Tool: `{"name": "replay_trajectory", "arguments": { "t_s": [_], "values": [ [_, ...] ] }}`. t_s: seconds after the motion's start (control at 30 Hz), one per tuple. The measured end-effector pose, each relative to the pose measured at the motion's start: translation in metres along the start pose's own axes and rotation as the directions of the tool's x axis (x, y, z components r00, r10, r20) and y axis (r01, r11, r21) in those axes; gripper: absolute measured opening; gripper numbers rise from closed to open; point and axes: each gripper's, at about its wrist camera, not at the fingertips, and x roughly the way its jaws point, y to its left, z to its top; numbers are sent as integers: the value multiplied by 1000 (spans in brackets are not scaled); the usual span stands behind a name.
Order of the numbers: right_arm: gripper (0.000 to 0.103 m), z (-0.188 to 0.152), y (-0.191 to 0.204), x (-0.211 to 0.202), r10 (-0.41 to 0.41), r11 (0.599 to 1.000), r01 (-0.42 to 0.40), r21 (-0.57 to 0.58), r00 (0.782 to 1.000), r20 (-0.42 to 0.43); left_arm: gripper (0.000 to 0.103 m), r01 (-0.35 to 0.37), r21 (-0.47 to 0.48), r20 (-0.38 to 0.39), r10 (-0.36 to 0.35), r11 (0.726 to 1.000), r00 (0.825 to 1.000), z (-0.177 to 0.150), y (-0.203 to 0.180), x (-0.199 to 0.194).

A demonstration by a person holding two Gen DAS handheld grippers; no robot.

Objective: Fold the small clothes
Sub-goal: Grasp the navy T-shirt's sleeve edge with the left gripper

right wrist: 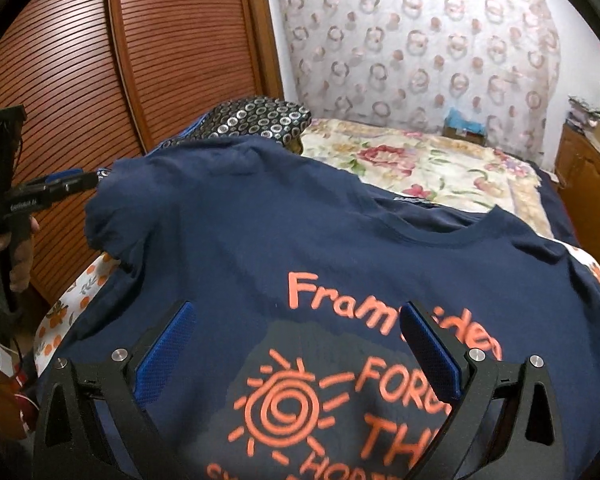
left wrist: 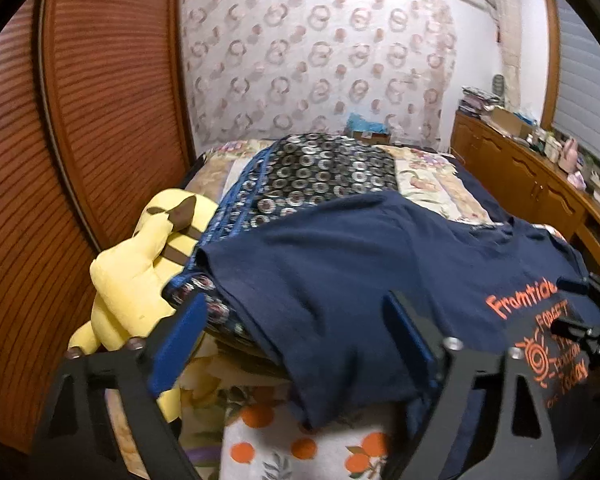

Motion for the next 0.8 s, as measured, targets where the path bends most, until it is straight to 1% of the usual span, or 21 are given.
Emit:
{"name": "replay_trajectory", "arguments": {
  "t_s": [0.03, 0.1, 0.2, 0.27, 0.4, 0.5, 0.57, 0.6, 0.63, 0.67, 0.7, 0.73, 0.8],
  "values": [
    [101, 2, -2, 7, 2, 1000, -2, -4, 1000, -4, 78, 5, -12, -10, -5, 1000, 1000, 2, 5, 4],
    [101, 9, -5, 18, 5, 1000, -6, -13, 1000, -23, 65, 10, -36, -28, -11, 999, 1000, 5, 14, 12],
    [101, 15, -6, 32, 11, 1000, -12, -23, 999, -46, 58, 15, -79, -50, -19, 997, 999, 9, 28, 24],
    [101, 16, -7, 38, 13, 1000, -14, -27, 998, -60, 54, 12, -106, -69, -19, 994, 997, 11, 35, 33],
    [101, 21, -8, 50, 12, 1000, -14, -20, 997, -80, 48, 15, -128, -91, -27, 992, 995, 15, 42, 44],
    [101, 20, -12, 52, 12, 1000, -13, -12, 996, -85, 48, 1, -136, -115, -17, 991, 993, 18, 47, 52],
    [101, 18, -9, 51, 9, 1000, -10, -7, 996, -86, 48, 10, -145, -122, -28, 989, 992, 19, 49, 56],
    [101, 18, -8, 51, 9, 1000, -10, -6, 996, -85, 42, 11, -140, -123, -29, 990, 992, 19, 49, 57],
    [101, 18, -7, 50, 9, 1000, -9, -6, 997, -83, 31, 4, -133, -121, -20, 991, 992, 18, 49, 57],
    [101, 18, -8, 50, 7, 1000, -7, -6, 997, -80, 10, -10, -128, -117, -5, 992, 993, 18, 49, 56],
    [101, 18, -8, 51, 3, 1000, -4, -5, 997, -77, 6, -5, -125, -110, -9, 992, 994, 19, 48, 54],
    [101, 17, -8, 50, 2, 1000, -2, -3, 997, -74, 4, 7, -121, -95, -19, 993, 995, 21, 48, 51],
    [101, 16, -7, 47, -3, 1000, 3, 0, 998, -68, 3, 15, -90, -45, -20, 996, 999, 26, 40, 37]
  ]
}}
